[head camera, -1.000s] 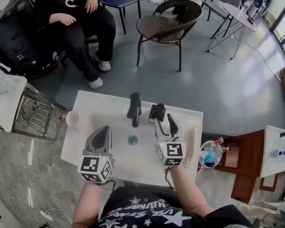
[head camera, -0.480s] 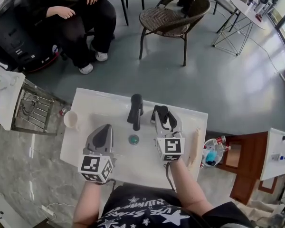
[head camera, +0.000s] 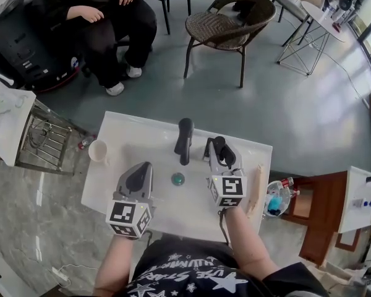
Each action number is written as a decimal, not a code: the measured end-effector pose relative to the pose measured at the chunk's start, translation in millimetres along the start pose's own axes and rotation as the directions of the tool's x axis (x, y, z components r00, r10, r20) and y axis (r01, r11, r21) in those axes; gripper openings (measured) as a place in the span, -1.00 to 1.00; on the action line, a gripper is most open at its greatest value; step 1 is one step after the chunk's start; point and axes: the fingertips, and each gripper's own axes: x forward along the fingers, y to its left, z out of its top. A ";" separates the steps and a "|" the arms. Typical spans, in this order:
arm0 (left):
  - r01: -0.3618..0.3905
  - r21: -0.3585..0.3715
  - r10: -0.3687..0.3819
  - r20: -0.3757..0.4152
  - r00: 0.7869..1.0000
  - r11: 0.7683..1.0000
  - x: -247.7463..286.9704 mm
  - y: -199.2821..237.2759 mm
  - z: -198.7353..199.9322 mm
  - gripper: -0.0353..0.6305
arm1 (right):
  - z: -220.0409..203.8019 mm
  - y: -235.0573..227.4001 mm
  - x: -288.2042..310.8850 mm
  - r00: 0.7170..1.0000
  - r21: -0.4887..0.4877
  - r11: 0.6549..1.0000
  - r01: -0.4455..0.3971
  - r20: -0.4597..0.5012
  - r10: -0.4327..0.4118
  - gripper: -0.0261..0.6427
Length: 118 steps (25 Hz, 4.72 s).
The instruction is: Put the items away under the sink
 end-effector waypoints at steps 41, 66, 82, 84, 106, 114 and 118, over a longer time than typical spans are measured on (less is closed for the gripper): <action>-0.062 -0.037 0.064 0.057 0.996 0.997 -236.2 -121.6 -121.0 -0.87 | -19.9 123.7 -322.5 0.944 -0.006 0.947 -0.322 0.076 0.322 -0.63; -0.028 -0.086 0.032 0.038 0.999 0.996 -377.0 -67.1 -273.0 -0.87 | -162.3 286.5 -392.3 0.935 0.101 0.929 -0.355 0.021 0.355 -0.63; -0.056 -0.094 0.056 -0.002 0.998 0.994 -386.0 14.6 -385.1 -0.87 | -282.9 309.1 -361.5 0.973 0.087 0.975 -0.206 -0.089 0.214 -0.63; -0.063 -0.095 0.064 -0.002 0.998 0.993 -369.5 25.0 -393.4 -0.87 | -295.8 304.5 -342.1 0.974 0.094 0.976 -0.199 -0.090 0.207 -0.63; -0.046 -0.055 0.053 0.132 0.990 0.997 -124.2 133.2 -554.6 -0.87 | -537.6 233.0 -124.6 0.982 0.078 0.980 -0.186 -0.029 0.188 -0.63; -0.044 -0.017 0.046 0.177 0.983 0.999 -81.9 153.2 -587.7 -0.87 | -582.7 211.6 -69.2 0.982 0.004 0.982 -0.189 0.010 0.189 -0.63; -0.037 0.000 0.036 0.207 0.978 0.999 -64.3 157.3 -583.2 -0.87 | -587.5 199.4 -43.6 0.985 -0.029 0.986 -0.166 0.037 0.167 -0.63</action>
